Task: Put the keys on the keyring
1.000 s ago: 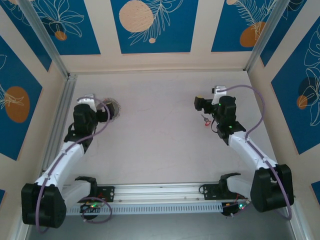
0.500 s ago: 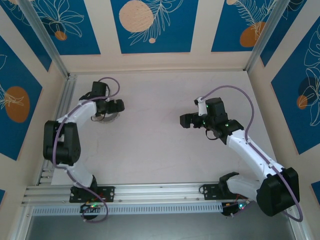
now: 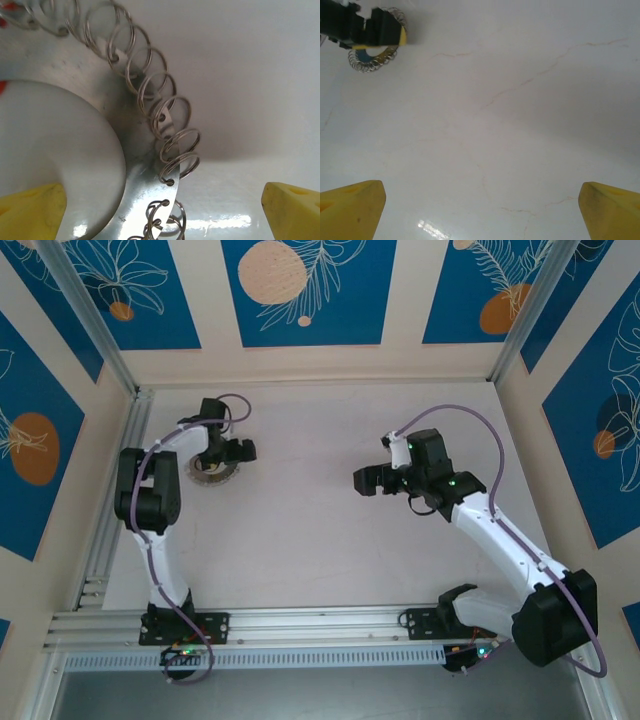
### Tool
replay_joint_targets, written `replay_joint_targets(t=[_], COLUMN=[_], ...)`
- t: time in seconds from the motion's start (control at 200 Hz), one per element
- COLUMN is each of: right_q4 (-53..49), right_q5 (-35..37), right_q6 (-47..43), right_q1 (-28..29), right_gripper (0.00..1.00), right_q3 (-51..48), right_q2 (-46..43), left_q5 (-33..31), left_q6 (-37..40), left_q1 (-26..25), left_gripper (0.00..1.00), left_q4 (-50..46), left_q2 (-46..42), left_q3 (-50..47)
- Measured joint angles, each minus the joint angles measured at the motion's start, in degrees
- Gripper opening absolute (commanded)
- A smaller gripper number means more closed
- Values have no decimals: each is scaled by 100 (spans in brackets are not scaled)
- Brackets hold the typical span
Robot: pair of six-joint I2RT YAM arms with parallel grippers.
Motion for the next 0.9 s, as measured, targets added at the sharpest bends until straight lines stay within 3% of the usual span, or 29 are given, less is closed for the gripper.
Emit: replay_joint_targets(t=[0.225,0.545,0.76,0.9], right_q4=[-238,-531,-673,-680], right_q5=[-15,-138,-289,-420], right_q6=[-111,-240,-238,-232], right_q1=[-68,-643,-909,-994], right_gripper=[99,99,99,99], right_q3=[321,437,437,428], right_q2=[-350,-1073,-1307,-1366], left_q5=[-90,114,354,330], left_q6=[28,-120,-691,-1456], left_q1=[-186,-732,-1405,-2225], left_gripper=[100,100,99,99], left_q4=[-4,426,1003,1838], left_q2=[-22,-741,-1377,-1840], left_q3=[-46,-1095,-2028,-2802])
